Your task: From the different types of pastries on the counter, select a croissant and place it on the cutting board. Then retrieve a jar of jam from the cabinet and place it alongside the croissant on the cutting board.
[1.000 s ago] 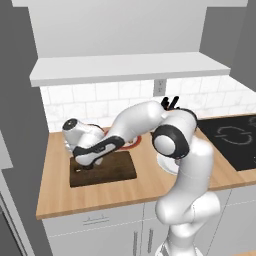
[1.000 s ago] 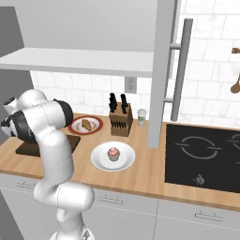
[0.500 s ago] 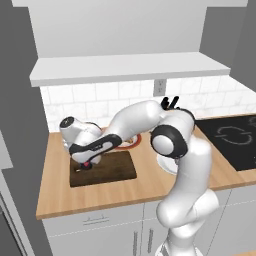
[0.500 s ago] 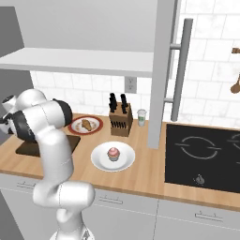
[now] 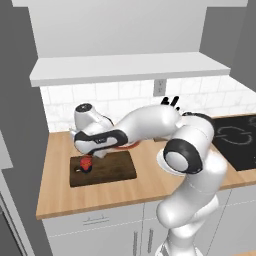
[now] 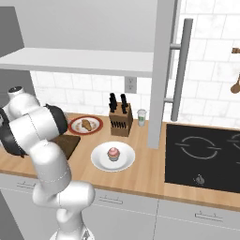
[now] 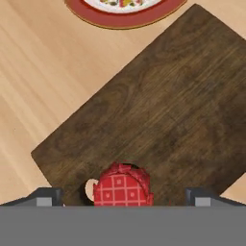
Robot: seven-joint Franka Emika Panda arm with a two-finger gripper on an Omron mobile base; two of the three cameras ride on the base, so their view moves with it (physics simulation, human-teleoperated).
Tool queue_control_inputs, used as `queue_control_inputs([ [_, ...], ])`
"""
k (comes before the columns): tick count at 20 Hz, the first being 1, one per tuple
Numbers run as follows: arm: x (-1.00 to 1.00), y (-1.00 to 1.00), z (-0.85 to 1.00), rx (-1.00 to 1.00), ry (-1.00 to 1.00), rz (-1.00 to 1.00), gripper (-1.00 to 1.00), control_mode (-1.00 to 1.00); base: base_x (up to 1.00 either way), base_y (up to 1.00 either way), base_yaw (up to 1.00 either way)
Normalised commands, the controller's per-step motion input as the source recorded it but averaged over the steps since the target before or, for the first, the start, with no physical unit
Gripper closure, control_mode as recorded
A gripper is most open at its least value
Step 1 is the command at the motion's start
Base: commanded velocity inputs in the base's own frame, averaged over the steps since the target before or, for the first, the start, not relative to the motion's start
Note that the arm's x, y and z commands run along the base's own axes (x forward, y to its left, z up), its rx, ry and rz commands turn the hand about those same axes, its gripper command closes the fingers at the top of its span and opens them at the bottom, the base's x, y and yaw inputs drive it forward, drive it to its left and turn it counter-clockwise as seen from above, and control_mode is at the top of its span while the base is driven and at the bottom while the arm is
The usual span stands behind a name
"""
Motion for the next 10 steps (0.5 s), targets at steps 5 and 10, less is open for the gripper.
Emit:
queue_control_inputs([
  [5, 0.53, -0.67, 0.48, 0.14, 0.07, 0.07, -1.00, -1.00, 0.00, 0.00, 0.00],
  [10, 0.36, -0.37, 0.18, 0.03, 0.10, 0.12, -1.00, -1.00, 0.00, 0.00, 0.00],
])
